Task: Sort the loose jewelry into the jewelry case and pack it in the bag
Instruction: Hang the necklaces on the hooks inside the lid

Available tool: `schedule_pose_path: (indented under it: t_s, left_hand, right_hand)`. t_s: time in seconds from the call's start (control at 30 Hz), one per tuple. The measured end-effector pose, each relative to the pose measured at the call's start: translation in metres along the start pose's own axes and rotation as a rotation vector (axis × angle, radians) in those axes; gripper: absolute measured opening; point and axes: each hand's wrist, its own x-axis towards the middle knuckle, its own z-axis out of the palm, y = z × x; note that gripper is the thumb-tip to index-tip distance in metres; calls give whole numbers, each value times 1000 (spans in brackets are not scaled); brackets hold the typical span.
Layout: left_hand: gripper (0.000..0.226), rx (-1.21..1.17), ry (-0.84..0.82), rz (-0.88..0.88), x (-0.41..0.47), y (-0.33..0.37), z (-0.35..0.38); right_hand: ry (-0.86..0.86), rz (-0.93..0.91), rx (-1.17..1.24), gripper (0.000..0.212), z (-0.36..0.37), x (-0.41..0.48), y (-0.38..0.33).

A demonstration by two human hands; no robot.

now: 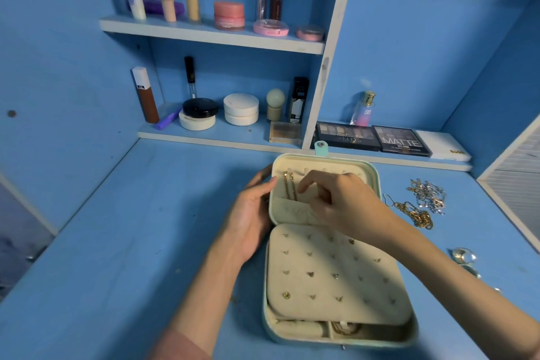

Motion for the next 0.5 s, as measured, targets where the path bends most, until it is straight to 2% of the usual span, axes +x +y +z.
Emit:
schedule_pose_path:
  t_s: [0.13, 0.5]
  left_hand:
    - [53, 5, 1, 4, 0, 0, 1]
    - [54, -1, 4, 7, 0, 1, 1]
  right_hand:
    - [-14, 27, -10, 30, -1, 0, -3]
    - [-244, 69, 92, 36, -7, 9, -4]
